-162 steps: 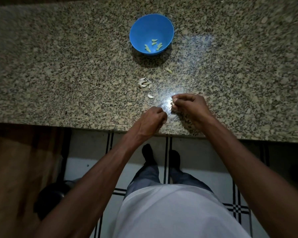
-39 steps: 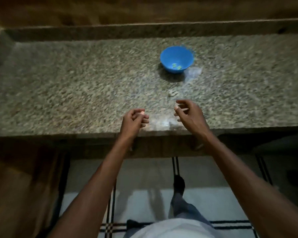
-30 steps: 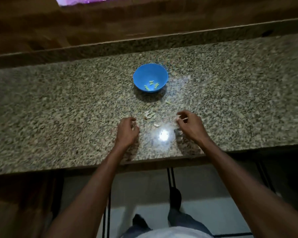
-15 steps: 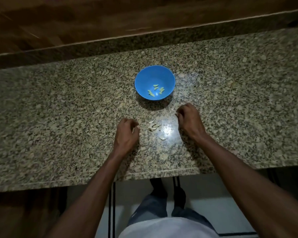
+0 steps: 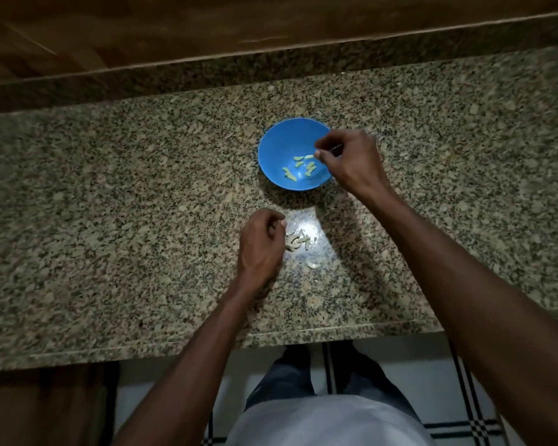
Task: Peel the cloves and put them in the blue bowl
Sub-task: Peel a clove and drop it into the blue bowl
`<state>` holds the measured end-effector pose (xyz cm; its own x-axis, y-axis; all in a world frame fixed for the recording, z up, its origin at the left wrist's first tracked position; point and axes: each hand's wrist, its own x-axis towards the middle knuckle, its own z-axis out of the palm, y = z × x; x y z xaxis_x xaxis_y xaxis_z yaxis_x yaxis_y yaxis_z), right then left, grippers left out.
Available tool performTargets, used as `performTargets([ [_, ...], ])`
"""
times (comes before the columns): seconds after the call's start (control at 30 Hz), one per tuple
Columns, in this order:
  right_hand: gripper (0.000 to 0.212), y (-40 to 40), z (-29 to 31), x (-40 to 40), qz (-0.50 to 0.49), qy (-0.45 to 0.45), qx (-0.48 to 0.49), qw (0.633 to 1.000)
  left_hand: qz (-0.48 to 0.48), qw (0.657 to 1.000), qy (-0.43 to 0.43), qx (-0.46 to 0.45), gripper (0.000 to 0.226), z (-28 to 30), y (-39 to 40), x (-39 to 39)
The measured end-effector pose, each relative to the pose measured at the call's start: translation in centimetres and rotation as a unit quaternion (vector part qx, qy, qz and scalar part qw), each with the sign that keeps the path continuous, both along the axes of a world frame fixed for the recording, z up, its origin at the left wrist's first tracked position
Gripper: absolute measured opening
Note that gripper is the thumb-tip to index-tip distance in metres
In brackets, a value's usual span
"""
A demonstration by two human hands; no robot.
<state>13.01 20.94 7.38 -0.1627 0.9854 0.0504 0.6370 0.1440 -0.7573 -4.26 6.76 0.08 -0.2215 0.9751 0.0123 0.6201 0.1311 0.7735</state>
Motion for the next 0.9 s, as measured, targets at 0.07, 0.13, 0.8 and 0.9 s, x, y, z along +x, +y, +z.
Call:
performTargets([
  [0.07,0.017,-0.7,-0.2,0.4,-0.006,0.013,0.000,1.000,-0.023,1.000,0.005,0.017,0.004,0.3,-0.9,0.6],
  [0.13,0.016,-2.6,-0.8,1.5,-0.008,0.041,-0.020,0.999,-0.083,0.996,0.022,0.018,0.008,0.5,-2.2,1.5],
  [0.8,0.022,-13.0,-5.8,6.3,0.099,0.202,-0.298,0.928,0.112,0.931,-0.325,-0.125,0.018,1.0,-5.8,7.2],
  [0.9,0.022,-12.9,-5.7,6.3,0.083,0.198,-0.288,0.933,0.108,0.941,-0.299,-0.113,0.023,1.1,-6.0,7.5],
])
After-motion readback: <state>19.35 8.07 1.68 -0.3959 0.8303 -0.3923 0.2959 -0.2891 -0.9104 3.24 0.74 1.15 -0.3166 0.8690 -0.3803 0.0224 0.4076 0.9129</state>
